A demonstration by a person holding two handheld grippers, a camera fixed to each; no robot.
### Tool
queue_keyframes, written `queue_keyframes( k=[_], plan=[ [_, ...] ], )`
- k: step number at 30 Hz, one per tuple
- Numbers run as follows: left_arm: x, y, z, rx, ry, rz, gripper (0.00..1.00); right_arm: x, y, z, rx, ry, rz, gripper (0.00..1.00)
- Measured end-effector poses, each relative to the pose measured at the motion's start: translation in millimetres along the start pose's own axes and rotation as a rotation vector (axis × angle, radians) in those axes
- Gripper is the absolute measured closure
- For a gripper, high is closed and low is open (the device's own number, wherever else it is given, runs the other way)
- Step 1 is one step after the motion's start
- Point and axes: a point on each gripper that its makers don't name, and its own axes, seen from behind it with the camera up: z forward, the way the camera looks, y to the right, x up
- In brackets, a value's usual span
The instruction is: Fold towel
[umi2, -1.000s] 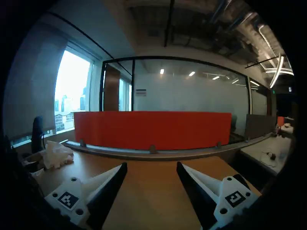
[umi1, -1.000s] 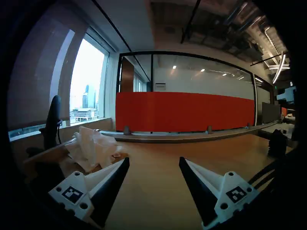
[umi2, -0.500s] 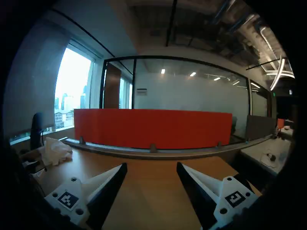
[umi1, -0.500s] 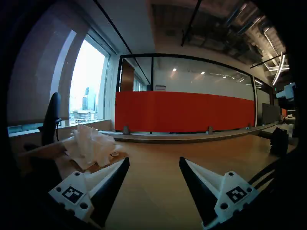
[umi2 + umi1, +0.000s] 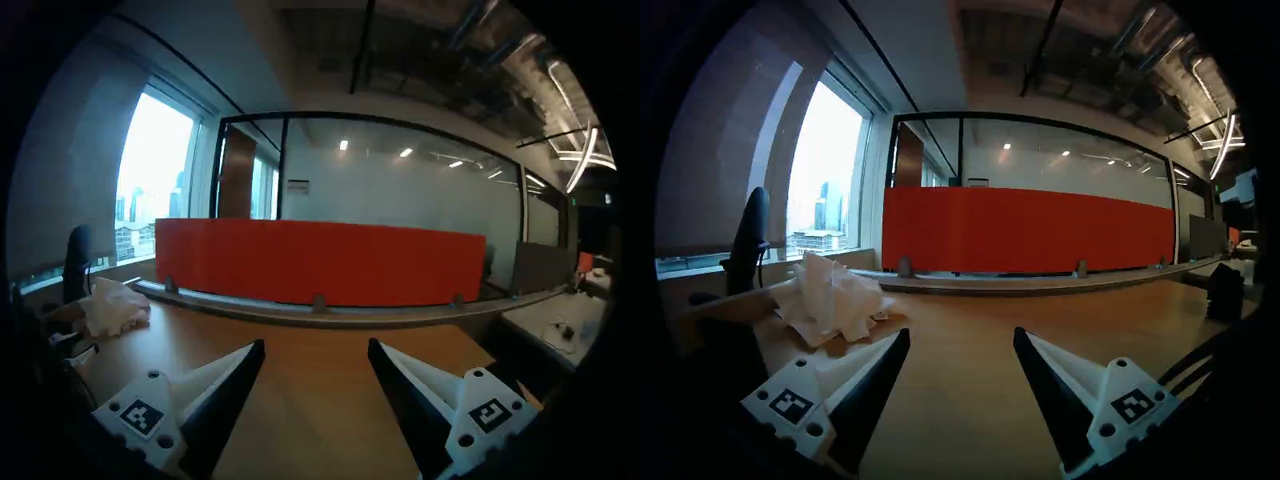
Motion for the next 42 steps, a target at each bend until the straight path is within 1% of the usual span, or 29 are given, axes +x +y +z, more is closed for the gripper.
queue_keyframes(
  k=[6,12,21,30,36,42],
  plan=[
    [-2,2.4,1.2,0.002,0.000,0.028,0.04,-1,-1,0.1,0.000,-0.003,0.003,0.00],
    [-3,2.4,2.3,0.003,-0.001,0.031,0.04,-1,-1,2.2,0.003,-0.002,0.002,0.00],
    [-4,2.2,2.0,0.005,-0.001,0.033,0.04,-4,0,4.7,0.008,0.002,0.019,0.00],
    [-6,2.0,2.6,0.006,-0.001,0.034,0.04,-3,9,8.7,0.006,0.025,0.029,0.00],
    [-7,2.2,3.5,0.006,0.000,0.034,0.04,1,19,8.2,-0.002,0.055,0.018,0.00],
    [-8,2.4,3.6,0.006,0.000,0.033,0.04,-4,30,11.6,-0.011,0.077,0.012,0.00]
  ],
)
